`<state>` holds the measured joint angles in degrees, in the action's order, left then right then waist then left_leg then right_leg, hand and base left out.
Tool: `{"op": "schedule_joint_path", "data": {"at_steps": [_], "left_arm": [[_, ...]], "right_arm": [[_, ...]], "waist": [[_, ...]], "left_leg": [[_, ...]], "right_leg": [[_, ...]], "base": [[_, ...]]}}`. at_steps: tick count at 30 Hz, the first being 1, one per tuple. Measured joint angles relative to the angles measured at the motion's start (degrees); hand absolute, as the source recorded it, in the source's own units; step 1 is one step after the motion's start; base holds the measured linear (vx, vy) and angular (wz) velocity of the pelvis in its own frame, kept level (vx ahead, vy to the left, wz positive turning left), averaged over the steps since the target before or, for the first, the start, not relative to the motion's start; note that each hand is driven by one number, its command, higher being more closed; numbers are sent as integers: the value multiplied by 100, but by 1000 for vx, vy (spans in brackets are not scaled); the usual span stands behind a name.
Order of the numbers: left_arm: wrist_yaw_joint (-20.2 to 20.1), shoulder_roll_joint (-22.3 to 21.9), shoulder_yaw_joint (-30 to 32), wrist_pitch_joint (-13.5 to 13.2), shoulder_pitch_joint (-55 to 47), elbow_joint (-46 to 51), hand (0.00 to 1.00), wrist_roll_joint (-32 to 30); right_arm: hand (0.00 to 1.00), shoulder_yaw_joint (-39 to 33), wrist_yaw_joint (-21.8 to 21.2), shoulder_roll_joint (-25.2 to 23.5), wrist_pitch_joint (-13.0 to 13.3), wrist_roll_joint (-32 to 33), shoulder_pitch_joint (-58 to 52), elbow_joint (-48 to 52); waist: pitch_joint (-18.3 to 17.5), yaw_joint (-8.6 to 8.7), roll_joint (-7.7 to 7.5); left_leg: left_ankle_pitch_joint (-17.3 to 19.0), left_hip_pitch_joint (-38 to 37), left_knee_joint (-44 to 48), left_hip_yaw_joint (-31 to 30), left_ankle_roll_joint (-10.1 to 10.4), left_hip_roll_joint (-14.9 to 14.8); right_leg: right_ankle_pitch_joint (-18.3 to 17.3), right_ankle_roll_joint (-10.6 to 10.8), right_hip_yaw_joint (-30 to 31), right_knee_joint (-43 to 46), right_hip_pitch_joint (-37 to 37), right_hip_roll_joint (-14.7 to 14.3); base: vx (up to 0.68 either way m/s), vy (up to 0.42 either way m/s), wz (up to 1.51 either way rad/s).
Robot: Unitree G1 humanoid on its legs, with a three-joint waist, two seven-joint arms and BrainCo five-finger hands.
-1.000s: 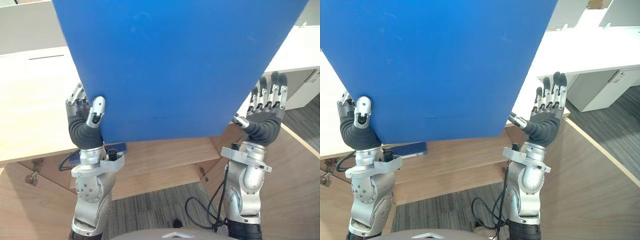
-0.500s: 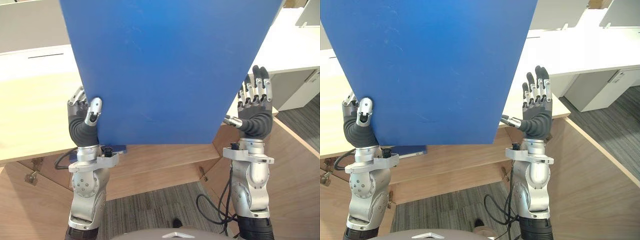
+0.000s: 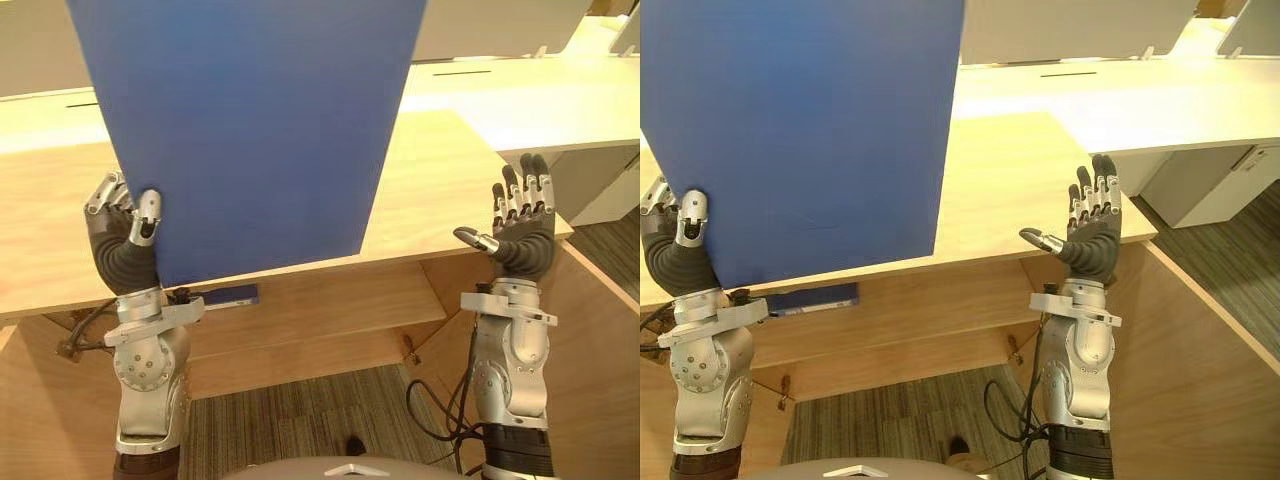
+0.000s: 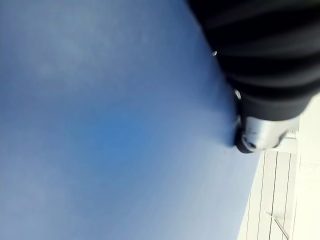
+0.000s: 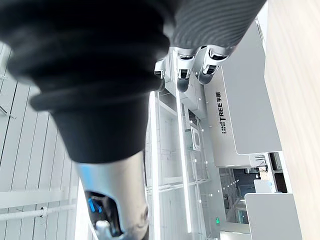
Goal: Walk over to the cabinet, pick up the folder, carry it to the office cabinet, place the folder inside the office cabinet, then close the office cabinet door
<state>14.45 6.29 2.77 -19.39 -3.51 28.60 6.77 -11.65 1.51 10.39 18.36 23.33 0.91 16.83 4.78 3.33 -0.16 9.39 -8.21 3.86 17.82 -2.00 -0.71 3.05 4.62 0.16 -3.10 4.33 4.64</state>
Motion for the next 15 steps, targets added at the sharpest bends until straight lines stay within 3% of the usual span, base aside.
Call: {"op": "schedule_joint_path", "data": {"at_steps": [3, 7, 15], "left_arm": [[-127, 8, -1, 0, 53, -59, 100, 119], [-374, 55, -18, 0, 150, -75, 100, 319], [-763, 100, -565, -2, 481, -343, 100, 312]], "right_arm": [[0, -29, -47, 1, 0, 235, 50, -7], [0, 63, -413, 5, -3, 705, 206, -137], [0, 1102, -1165, 226, -258, 1532, 711, -276]], "waist": [[-27, 0, -42], [-80, 2, -121], [-105, -15, -148]], "left_leg": [[-16, 21, -1, -29, -22, 5], [-30, 24, -1, -29, -44, 27], [-82, 79, -5, -29, -75, 106]], "right_leg": [[54, -23, -34, -22, 0, 10], [54, -23, -39, -23, -2, 39], [66, -6, -29, -46, -47, 99]], "base": [[-61, -24, 7], [-58, -25, 0], [-68, -27, 0]]}}
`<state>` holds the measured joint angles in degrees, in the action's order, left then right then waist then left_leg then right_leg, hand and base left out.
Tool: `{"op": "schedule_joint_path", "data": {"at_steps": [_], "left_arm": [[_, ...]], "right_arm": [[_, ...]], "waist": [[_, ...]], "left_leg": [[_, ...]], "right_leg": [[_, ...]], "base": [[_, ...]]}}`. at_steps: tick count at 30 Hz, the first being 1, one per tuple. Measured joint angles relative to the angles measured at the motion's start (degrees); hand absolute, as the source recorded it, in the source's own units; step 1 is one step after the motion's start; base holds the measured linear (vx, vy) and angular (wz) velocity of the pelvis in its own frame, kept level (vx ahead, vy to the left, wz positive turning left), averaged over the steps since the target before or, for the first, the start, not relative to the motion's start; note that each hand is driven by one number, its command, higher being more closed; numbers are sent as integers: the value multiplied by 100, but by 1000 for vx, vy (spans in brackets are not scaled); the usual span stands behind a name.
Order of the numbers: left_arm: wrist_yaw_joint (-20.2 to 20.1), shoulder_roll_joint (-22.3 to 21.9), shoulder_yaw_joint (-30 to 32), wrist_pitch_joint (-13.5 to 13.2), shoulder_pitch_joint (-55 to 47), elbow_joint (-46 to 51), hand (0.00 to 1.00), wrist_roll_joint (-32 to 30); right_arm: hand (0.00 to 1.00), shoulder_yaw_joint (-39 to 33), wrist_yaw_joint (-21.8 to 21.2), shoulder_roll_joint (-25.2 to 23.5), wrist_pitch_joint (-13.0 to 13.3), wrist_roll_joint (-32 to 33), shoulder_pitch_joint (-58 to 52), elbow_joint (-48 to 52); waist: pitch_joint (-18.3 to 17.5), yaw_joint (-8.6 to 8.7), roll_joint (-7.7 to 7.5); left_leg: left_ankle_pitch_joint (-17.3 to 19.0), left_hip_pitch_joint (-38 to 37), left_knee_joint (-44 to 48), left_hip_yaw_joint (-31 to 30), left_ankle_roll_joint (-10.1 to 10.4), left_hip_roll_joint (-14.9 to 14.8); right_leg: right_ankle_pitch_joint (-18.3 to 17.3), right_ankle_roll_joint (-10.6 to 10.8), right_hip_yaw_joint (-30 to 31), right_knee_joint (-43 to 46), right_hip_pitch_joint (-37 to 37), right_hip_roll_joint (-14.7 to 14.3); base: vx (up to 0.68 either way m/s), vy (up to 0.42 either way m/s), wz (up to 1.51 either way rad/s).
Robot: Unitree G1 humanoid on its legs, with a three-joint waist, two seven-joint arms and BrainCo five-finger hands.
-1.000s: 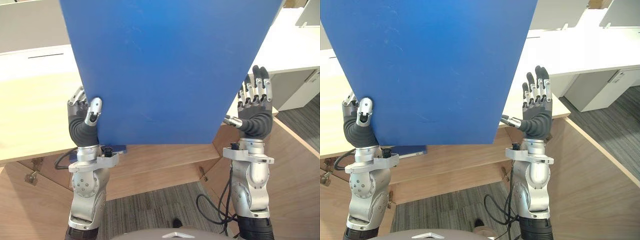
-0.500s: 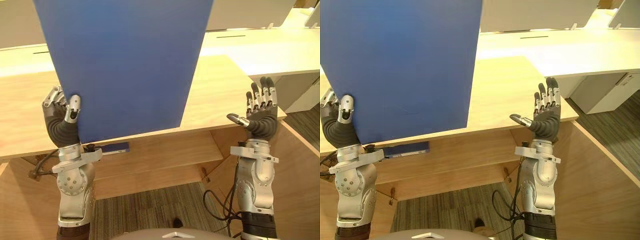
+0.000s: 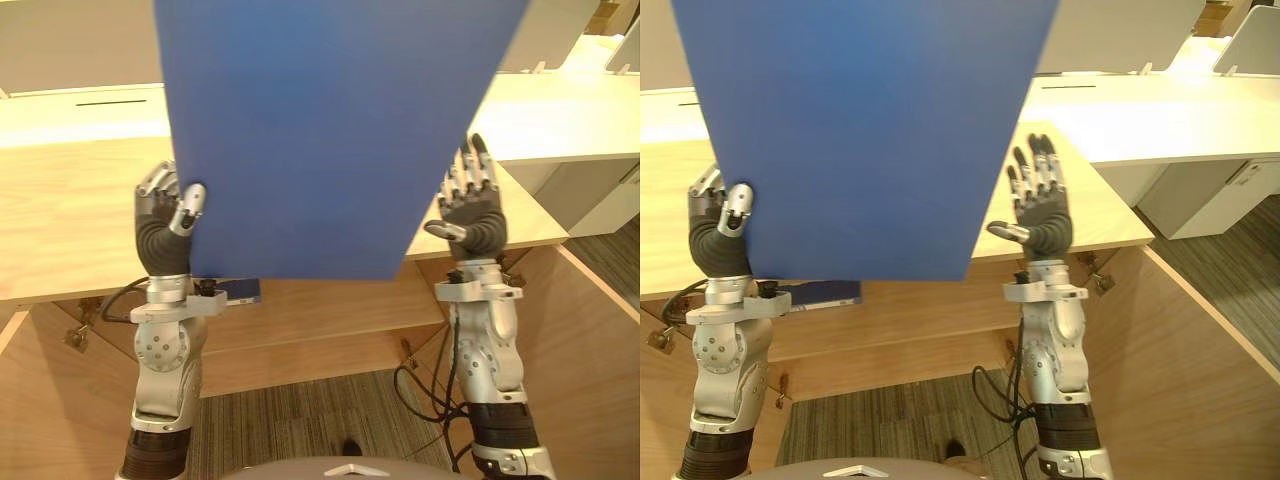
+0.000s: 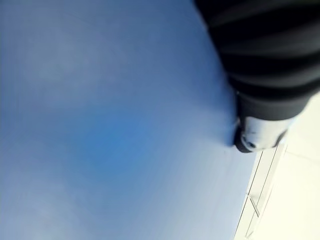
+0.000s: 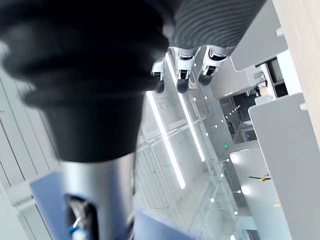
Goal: Walk over to the cabinet, pick up the folder, carry it to the office cabinet, place the folder inside the office cabinet, then close the office cabinet door
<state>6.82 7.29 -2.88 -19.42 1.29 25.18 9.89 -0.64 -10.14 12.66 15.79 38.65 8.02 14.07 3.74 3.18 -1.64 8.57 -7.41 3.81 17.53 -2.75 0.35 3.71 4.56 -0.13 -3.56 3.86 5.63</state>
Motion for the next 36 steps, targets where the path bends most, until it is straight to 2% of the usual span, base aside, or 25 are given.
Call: {"op": "schedule_joint_path", "data": {"at_steps": [3, 6, 14, 18, 22, 27, 34, 36], "left_arm": [[-1, 107, 16, 0, 28, -3, 100, 1], [0, 124, -19, -13, 216, -136, 100, 1], [-38, 125, -584, -70, 377, -151, 100, 16], [-255, 212, -709, -104, 377, -157, 100, 124], [-636, 359, -1426, -110, 497, -208, 100, 107], [-808, 410, -1648, -177, 603, -357, 100, 97], [-668, 491, -1687, -179, 600, -395, 100, 47], [-586, 494, -1672, -179, 597, -396, 100, 21]], "right_arm": [[0, 139, -224, 235, -102, 220, 151, -112], [0, 331, -274, 477, -166, 318, 242, -237], [0, 1069, -538, 609, -252, 377, 628, -410], [0, 1249, -626, 670, -370, 379, 692, -505], [0, 1998, -864, 1098, -605, 183, 1037, -755], [0, 2258, -848, 1187, -615, 8, 1127, -843], [0, 2293, -616, 1238, -597, -353, 1124, -843], [0, 2118, -549, 1036, -585, -536, 1043, -843]], "waist": [[-7, -3, -3], [-42, -32, 11], [-84, -29, -3], [-110, -49, -4], [-156, -74, -15], [-172, -79, -5], [-194, -83, 1], [-198, -73, 8]], "left_leg": [[-5, 6, 1, 0, 0, 1], [-9, 31, 1, 3, -6, 3], [-26, 63, -3, 46, -33, 17], [-57, 115, -2, 46, -39, 27], [-148, 132, -115, 47, -37, 43], [-189, 125, -159, 47, -25, 48], [-315, 123, -331, 46, -3, 72], [-366, 97, -407, 33, -2, 78]], "right_leg": [[4, -1, 2, -2, -5, -1], [66, 0, 10, -46, -12, -2], [169, -23, 74, -100, -45, 5], [184, -20, 75, -97, -102, 15], [209, -19, 82, -88, -170, 14], [213, -16, 86, -88, -182, 13], [217, -9, 86, -86, -260, 11], [217, -9, 76, -85, -261, 7]], "base": [[-48, -36, 0], [-44, -31, -1], [-59, -27, -3], [-58, -36, 0], [-73, -50, 0], [-62, -48, -1], [-61, -47, 0], [-50, -49, 2]]}}
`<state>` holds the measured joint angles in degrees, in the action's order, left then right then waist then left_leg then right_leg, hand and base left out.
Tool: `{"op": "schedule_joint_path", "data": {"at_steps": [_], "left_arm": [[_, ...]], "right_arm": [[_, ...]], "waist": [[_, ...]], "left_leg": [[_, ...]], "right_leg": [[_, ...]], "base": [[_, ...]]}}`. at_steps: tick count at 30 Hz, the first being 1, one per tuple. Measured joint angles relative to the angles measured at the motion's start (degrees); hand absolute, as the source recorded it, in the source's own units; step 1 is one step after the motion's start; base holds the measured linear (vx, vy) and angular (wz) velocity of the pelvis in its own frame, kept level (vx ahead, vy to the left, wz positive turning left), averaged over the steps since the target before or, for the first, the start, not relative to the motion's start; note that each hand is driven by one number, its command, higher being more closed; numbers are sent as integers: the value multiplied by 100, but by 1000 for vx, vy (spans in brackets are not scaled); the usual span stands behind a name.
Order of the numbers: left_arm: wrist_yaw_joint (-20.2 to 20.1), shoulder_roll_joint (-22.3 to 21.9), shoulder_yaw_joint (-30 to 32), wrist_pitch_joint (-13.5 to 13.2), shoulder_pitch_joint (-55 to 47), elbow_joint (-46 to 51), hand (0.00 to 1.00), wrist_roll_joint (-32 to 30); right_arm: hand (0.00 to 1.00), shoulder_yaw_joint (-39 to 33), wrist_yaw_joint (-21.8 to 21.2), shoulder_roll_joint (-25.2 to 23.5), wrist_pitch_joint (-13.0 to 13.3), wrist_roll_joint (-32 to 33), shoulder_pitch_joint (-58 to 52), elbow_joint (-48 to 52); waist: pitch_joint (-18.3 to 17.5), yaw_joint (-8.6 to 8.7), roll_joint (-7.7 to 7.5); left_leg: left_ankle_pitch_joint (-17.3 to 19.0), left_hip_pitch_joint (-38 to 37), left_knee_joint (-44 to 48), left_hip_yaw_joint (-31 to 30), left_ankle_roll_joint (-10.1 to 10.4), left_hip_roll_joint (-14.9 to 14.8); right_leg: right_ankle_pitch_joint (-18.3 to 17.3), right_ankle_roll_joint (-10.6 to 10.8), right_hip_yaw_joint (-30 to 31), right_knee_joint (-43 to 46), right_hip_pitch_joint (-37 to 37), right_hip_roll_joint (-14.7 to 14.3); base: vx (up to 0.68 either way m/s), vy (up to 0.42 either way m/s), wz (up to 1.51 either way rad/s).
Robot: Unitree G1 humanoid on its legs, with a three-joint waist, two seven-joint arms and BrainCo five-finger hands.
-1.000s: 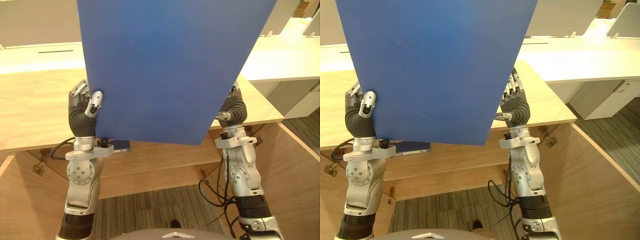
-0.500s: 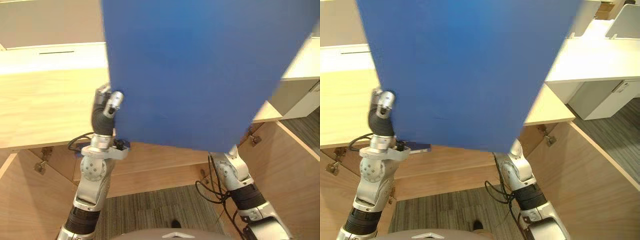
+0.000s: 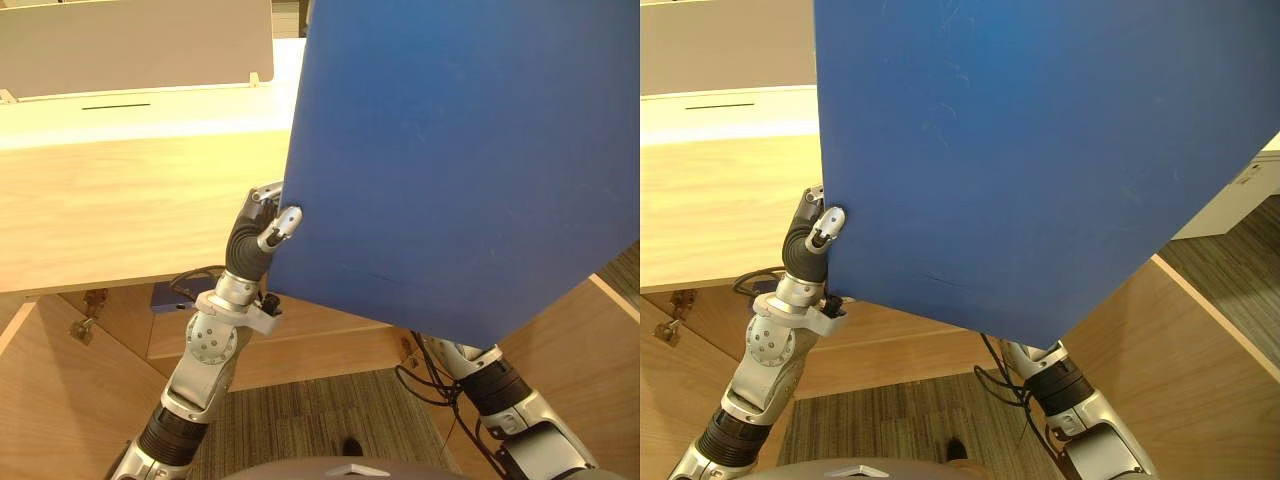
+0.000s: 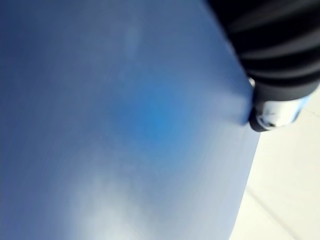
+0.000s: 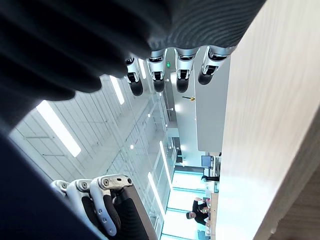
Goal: Walk over to the cabinet, pick up the folder, carry it to the office cabinet, place the folder inside the office cabinet, then close the office cabinet door
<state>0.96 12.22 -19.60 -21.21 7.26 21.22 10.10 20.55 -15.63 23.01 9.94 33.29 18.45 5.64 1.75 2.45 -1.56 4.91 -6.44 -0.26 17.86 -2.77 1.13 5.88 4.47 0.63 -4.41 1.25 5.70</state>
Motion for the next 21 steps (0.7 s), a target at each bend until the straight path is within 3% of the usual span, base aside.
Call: {"op": "schedule_joint_path", "data": {"at_steps": [5, 10, 16, 21], "left_arm": [[129, -98, 448, 0, -69, -61, 100, -108], [382, -273, 1118, 20, -487, -229, 100, -154], [829, -448, 2033, 27, -738, -222, 100, -250], [1004, -551, 2459, 27, -746, -136, 100, -259]], "right_arm": [[0, -615, 373, -567, 97, -232, -332, -16], [0, -1734, 929, -1187, 292, -706, -780, -112], [0, -2638, 1536, -1453, 415, -901, -1169, -261], [0, -3022, 1642, -1569, 504, -901, -1177, -190]], "waist": [[-3, 0, 5], [-4, 7, 6], [-4, 2, 6], [-4, 18, 6]], "left_leg": [[-71, -58, -119, -25, -1, 19], [-136, -111, -212, -58, -11, 36], [-247, -212, -413, -83, 3, 55], [-247, -243, -416, -83, 4, 53]], "right_leg": [[-1, 1, -24, 6, 15, -1], [-3, 2, -93, 13, 41, 6], [-23, 29, -125, 8, 70, 3], [-29, 34, -128, 2, 101, 4]], "base": [[-51, -41, 3], [-47, -35, 4], [-51, -34, 2], [-38, -30, 0]]}}
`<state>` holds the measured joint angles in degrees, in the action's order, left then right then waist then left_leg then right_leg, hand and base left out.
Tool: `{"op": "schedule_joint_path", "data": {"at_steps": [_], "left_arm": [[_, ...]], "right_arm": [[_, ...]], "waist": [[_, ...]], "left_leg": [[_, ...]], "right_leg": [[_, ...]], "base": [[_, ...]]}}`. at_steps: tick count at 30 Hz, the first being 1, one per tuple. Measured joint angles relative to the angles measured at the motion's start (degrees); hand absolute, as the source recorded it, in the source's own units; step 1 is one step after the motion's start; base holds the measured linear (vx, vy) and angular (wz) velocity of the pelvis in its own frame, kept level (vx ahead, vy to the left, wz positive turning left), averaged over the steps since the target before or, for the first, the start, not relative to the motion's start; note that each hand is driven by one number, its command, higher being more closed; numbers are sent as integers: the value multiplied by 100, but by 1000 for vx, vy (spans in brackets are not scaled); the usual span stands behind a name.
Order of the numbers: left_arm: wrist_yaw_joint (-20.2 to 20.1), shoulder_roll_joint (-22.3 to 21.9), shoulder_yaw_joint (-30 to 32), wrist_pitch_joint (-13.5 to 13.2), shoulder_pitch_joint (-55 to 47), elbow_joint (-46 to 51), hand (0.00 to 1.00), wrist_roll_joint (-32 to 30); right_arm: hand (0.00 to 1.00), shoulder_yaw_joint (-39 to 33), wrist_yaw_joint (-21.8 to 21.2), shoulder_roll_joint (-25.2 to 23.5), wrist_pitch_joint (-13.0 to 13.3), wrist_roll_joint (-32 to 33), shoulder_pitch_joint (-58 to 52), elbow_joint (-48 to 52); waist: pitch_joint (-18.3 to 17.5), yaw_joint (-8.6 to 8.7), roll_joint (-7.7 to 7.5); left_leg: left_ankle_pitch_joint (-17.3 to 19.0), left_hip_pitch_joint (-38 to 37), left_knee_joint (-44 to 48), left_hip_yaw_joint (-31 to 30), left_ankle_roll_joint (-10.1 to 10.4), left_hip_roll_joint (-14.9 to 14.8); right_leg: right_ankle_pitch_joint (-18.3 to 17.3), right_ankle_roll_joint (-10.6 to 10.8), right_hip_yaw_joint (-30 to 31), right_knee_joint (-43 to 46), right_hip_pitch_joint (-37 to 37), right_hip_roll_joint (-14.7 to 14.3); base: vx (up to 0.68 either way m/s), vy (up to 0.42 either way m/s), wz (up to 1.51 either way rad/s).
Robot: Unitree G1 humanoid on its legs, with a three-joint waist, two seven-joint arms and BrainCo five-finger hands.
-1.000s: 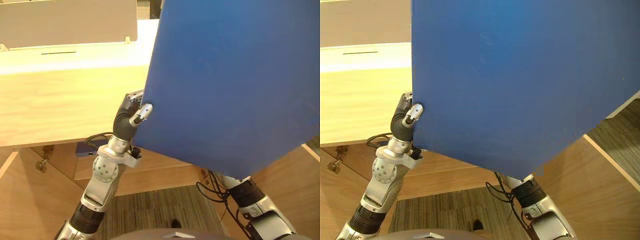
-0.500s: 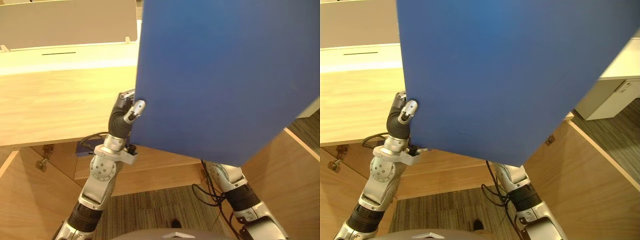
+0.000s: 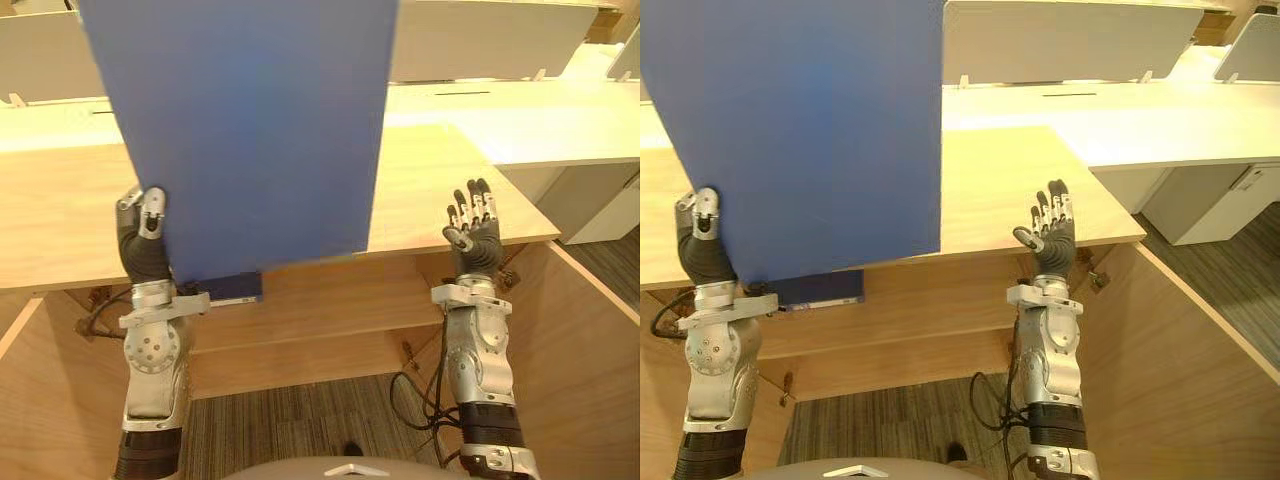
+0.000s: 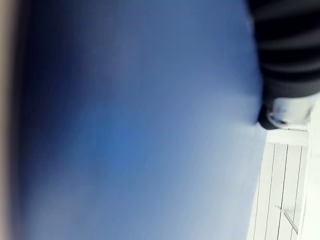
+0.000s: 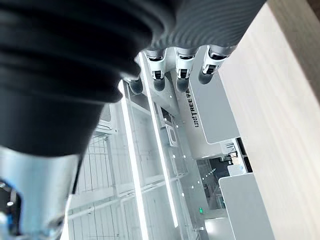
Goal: Walk over to the cabinet, pick up the folder, carry it to the office cabinet, place the folder inside the office cabinet, then close the office cabinet door
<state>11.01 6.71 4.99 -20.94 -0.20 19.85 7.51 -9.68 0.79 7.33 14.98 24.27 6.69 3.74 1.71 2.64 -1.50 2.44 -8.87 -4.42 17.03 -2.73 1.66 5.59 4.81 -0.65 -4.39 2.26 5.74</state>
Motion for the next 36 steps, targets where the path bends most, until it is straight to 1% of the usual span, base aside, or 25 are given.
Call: {"op": "schedule_joint_path", "data": {"at_steps": [3, 5, 9, 10, 14, 19, 21, 26, 33, 36], "left_arm": [[21, -1, 158, 0, 0, 78, 100, -48], [9, 6, 198, 0, -1, 193, 100, -101], [-30, 29, 200, -4, 4, 229, 100, -185], [-54, 75, 189, -4, 5, 228, 100, -237], [-194, 341, 88, -4, 60, 222, 100, -415], [-324, 745, -282, -5, 220, 185, 100, -647], [-383, 821, -362, -8, 308, 182, 100, -796], [-386, 1035, -591, -14, 435, 53, 100, -1217], [-367, 1182, -765, -37, 530, -104, 100, -1339], [-354, 1187, -765, -37, 580, -147, 100, -1338]], "right_arm": [[0, -44, -6, 1, 4, -84, -18, 69], [0, -65, -42, 7, 5, -191, -119, 303], [0, -49, -206, 53, 14, -212, -157, 690], [0, -31, -319, 99, 15, -210, -156, 735], [0, 217, -599, 447, 13, -170, -142, 941], [0, 568, -967, 1025, 13, -27, 64, 1117], [0, 680, -1064, 1216, 15, 69, 142, 1118], [0, 996, -1271, 1530, 15, 137, 308, 1119], [0, 1182, -1293, 1720, 8, 422, 308, 1117], [0, 1317, -1307, 1889, -6, 516, 309, 1117]], "waist": [[-1, 0, -1], [-1, -12, -1], [-3, -10, -4], [-7, -4, -10], [-10, -2, -16], [-21, 1, -33], [-30, 1, -46], [-33, 19, -51], [-39, 15, -61], [-40, 17, -62]], "left_leg": [[1, 3, -1, 0, 1, -2], [3, 7, 0, -6, 4, -2], [4, 13, 0, -6, 4, -1], [6, 13, 0, -6, 6, -2], [9, 15, 0, 1, 11, -4], [10, 25, 1, 22, 12, -4], [10, 44, 1, 23, 12, -3], [11, 51, 1, 31, 13, -9], [15, 84, 2, 53, 18, -8], [17, 83, 2, 63, 19, -8]], "right_leg": [[-7, 7, -1, -1, -3, 0], [-10, 11, -7, -12, 0, 0], [-10, 11, -8, -17, -3, 0], [-10, 11, -7, -17, -3, 0], [-10, 11, -2, -18, -9, 0], [-8, 12, 18, -18, -31, -2], [-6, 12, 21, -18, -51, -4], [-5, 12, 36, -19, -60, -13], [5, 21, 73, -19, -105, -13], [7, 22, 88, -19, -109, -16]], "base": [[-22, -19, 0], [-21, -30, 1], [-27, -36, 0], [-32, -31, 0], [-38, -32, -1], [-30, -26, -1], [0, 0, 0], [0, 0, 0], [0, 0, 0], [0, 0, 0]]}}
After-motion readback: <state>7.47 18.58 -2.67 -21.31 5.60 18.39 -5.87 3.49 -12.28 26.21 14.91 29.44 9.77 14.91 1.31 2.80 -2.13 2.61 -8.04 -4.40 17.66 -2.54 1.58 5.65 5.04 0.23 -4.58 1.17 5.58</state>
